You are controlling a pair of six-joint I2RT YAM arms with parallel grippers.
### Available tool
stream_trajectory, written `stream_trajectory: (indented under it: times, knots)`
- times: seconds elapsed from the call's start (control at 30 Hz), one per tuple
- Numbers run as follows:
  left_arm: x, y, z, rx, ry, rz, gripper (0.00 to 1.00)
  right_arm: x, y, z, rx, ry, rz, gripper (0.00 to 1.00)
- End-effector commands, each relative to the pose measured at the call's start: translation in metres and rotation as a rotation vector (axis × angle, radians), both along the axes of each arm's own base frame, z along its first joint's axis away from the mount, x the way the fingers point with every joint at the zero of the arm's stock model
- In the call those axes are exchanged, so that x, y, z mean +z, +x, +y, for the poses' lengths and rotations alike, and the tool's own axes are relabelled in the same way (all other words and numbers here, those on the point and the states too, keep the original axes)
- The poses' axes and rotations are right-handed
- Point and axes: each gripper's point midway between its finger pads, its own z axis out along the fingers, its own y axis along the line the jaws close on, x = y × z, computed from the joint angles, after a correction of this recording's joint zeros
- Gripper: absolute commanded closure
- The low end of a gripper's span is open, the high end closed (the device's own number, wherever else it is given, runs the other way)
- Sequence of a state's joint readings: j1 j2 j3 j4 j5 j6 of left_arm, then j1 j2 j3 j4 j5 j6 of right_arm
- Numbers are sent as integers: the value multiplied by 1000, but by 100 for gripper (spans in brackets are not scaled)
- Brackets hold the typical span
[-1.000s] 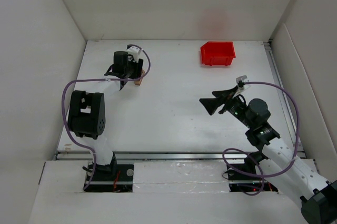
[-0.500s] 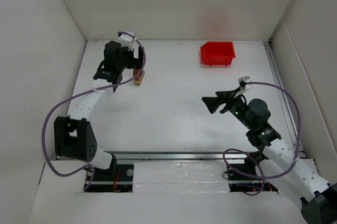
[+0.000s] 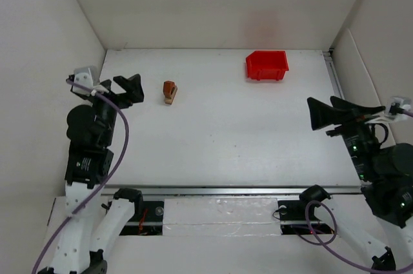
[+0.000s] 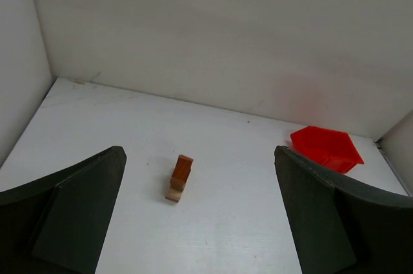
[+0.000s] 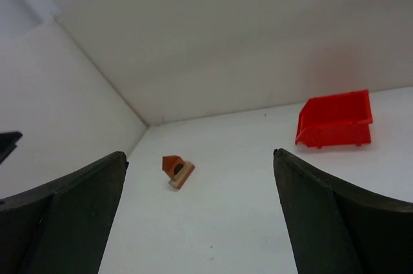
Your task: Build the wood block tower
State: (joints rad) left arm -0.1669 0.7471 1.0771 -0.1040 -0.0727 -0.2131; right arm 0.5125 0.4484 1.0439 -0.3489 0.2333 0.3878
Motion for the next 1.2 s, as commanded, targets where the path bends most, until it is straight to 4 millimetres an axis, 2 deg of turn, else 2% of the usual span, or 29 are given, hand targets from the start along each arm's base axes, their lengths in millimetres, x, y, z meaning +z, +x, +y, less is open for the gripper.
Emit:
stream_trajectory:
  times: [0.0, 0.03, 0.07, 0.1, 0.17, 0.27, 0.43, 0.7, 0.87, 1.17]
  knots:
    - [-36, -21, 7, 32, -90, 61, 1, -22, -10, -18, -59, -133, 113, 0]
    - [-35, -29, 10, 43, -109, 40, 1, -13, -15, -22, -64, -137, 103, 0]
    - [-27, -46, 13, 45, -124, -12, 1, -13, -17, -26, -77, -147, 111, 0]
    - [-35, -52, 19, 73, -122, -6, 1, -18, -18, -30, -90, -176, 133, 0]
    - [-34, -70, 31, 119, -137, -34, 1, -14, -24, -35, -99, -199, 125, 0]
    - [-41, -78, 28, 95, -127, -30, 1, -14, -30, -47, -136, -224, 128, 0]
    - [-46, -82, 24, 69, -108, -20, 1, -11, -33, -53, -164, -227, 122, 0]
    - [-66, -73, 27, 89, -88, -34, 1, -11, -23, -41, -130, -239, 117, 0]
    - [-65, -70, 26, 85, -85, -46, 1, -12, -19, -39, -126, -242, 125, 0]
    - [-75, -66, 22, 70, -79, -40, 1, -15, -17, -35, -114, -228, 121, 0]
